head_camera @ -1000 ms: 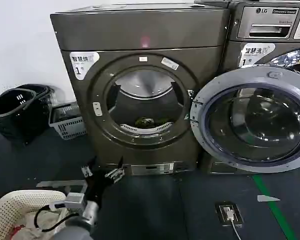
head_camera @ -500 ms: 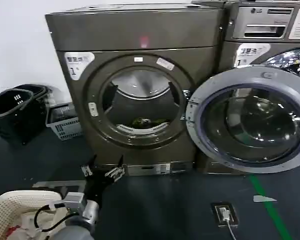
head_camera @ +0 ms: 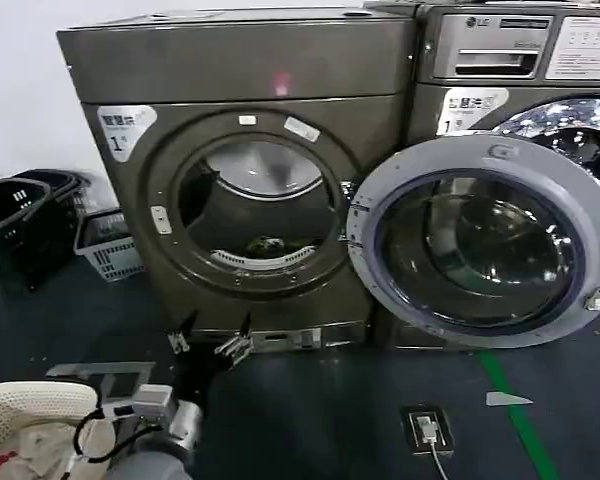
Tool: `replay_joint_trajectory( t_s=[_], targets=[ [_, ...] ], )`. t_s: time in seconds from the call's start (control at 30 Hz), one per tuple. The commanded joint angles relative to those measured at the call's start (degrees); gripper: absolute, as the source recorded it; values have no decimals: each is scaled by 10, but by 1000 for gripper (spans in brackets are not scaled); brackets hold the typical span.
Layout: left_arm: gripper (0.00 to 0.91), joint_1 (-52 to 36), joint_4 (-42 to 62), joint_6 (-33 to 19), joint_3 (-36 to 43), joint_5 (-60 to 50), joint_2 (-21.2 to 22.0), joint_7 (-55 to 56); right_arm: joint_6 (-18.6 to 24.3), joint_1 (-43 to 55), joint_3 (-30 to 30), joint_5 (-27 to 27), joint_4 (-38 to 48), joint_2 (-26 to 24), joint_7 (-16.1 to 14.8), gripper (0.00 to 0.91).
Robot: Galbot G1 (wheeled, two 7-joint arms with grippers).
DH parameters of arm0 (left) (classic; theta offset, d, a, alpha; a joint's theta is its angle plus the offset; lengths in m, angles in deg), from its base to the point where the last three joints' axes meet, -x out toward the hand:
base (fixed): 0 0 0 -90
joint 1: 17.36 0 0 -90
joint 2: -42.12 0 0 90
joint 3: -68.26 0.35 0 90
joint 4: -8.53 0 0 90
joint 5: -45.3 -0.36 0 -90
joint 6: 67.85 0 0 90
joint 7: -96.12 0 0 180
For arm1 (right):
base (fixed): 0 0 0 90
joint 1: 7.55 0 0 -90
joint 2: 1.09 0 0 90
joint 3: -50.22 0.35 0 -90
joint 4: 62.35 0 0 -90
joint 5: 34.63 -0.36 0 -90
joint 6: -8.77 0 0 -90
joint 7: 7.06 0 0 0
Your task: Grasp the clothes from the dryer.
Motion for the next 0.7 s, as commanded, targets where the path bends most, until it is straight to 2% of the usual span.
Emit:
replay_joint_trajectory(
  t_s=[0.03, 0.47, 0.7],
  targets=[
    [907, 2, -2, 0, -4, 1, -1, -1, 1, 1, -3, 0, -1, 0, -2, 907],
    [907, 6, -4, 1, -1, 0, -1, -1, 23, -1, -4, -12, -8, -4, -17, 907],
    [907, 4, -3, 0, -1, 0, 0, -2, 58, -2, -2, -11, -6, 0, -38, 907]
  ],
)
